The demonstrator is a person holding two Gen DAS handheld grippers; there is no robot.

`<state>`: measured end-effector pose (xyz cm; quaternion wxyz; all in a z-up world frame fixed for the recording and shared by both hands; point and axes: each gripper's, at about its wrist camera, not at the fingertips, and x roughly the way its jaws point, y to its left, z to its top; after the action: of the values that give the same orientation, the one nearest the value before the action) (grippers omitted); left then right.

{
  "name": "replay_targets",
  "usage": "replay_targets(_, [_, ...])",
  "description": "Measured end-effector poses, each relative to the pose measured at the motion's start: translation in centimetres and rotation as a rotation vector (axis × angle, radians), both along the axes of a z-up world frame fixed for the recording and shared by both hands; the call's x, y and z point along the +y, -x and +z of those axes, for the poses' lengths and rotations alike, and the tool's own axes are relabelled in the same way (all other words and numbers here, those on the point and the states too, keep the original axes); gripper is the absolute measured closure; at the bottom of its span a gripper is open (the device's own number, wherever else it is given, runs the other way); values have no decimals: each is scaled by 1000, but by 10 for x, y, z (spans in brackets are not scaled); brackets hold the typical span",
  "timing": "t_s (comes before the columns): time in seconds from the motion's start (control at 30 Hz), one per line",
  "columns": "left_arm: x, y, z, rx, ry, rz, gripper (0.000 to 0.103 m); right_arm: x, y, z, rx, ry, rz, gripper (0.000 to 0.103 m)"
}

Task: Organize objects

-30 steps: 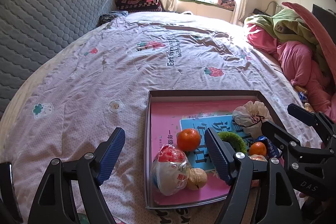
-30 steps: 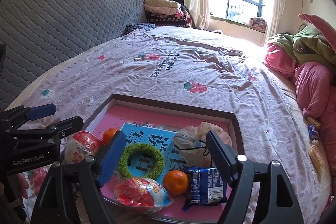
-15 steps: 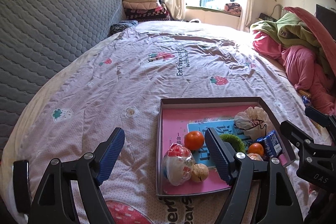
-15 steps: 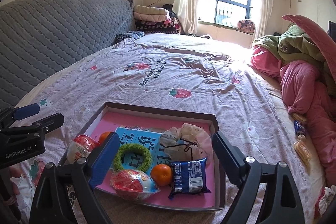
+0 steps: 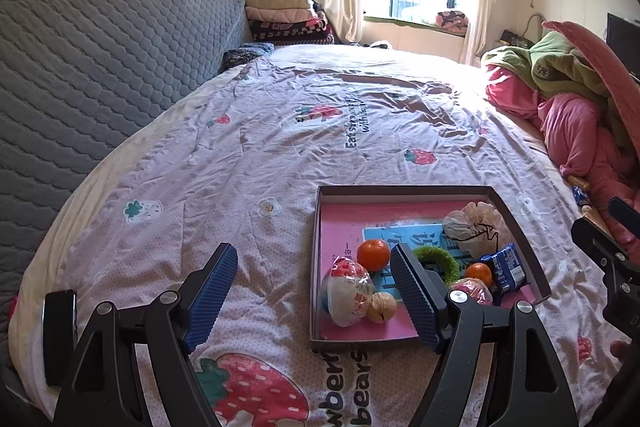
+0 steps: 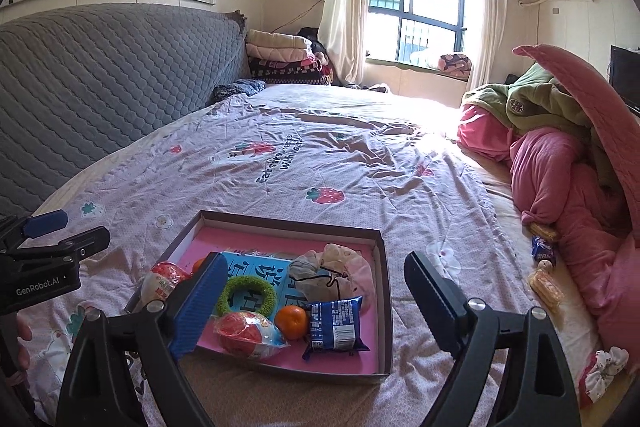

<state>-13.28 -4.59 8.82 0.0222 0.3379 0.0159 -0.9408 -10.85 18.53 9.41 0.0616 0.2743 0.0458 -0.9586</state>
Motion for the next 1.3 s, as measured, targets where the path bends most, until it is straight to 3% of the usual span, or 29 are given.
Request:
replay_targets(0.5, [-7,-35,1,1,13,26,23,13,-40,15,43,-4,-26,13])
replay_targets(1.3, [-4,-52,-40,-16,-1,-2,23,17,-55,-21,5,-16,-30,13])
